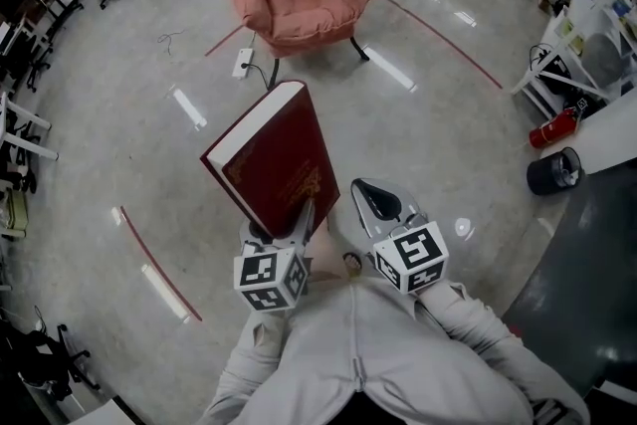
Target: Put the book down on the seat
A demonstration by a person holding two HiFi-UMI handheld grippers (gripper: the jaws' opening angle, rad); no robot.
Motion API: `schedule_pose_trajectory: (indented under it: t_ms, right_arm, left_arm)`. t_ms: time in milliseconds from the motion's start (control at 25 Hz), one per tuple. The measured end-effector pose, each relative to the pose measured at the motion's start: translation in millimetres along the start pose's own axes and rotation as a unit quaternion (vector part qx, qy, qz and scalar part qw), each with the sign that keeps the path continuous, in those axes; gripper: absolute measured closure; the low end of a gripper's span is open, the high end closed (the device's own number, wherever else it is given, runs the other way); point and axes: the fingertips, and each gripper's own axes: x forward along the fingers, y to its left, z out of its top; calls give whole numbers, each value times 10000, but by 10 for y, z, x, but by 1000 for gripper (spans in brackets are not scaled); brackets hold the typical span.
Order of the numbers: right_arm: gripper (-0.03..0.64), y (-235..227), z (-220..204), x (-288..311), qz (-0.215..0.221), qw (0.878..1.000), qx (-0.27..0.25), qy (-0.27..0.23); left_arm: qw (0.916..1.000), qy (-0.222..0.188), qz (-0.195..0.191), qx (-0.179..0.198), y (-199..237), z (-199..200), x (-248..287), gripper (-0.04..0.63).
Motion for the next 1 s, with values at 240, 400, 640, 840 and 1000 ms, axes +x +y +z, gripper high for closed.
schedule_pose_trajectory:
  t_ms: [240, 400, 640, 840, 1000]
  right_arm:
    - [617, -246, 105, 351, -33, 10000, -62, 33]
    - [617, -410, 236, 687, -57, 9999, -72, 68]
    - [617, -670, 404, 1243, -21, 9998, -86, 178]
    - [617, -888, 662, 1691, -104, 9998, -49, 186]
    - [617, -1054, 840, 2060, -210, 9997, -30, 138]
  left_arm:
    - [10000, 36, -59, 35, 88, 169, 415, 250]
    - [9998, 126, -108, 125, 227, 329, 723, 250]
    - [9996, 218, -155, 61, 471, 574, 1274, 250]
    - [9991, 316, -271, 86, 658, 888, 1723, 250]
    - [9988, 299, -380, 115, 825, 1158, 2070, 250]
